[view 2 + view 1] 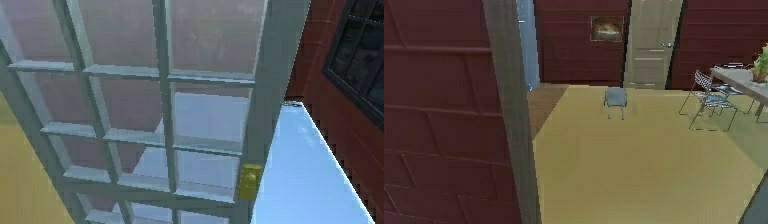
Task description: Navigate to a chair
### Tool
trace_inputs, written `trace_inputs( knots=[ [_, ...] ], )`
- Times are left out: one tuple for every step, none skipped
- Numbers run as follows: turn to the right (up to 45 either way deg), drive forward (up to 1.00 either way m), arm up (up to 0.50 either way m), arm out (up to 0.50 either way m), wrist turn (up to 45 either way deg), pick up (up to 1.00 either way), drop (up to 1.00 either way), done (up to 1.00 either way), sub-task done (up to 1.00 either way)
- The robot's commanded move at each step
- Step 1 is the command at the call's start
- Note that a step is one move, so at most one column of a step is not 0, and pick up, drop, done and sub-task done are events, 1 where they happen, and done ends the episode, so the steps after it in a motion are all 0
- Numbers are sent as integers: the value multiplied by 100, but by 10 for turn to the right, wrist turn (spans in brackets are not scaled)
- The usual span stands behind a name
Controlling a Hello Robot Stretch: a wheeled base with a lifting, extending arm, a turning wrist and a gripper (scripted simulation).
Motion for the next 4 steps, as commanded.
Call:
trace_inputs(
  knots=[
    [0,30,0,0,0,0,0,0,0],
    [450,0,0,0,0,0,0,0,0],
    [210,0,0,0,0,0,0,0,0],
    [0,25,0,0,0,0,0,0,0]
  ],
)
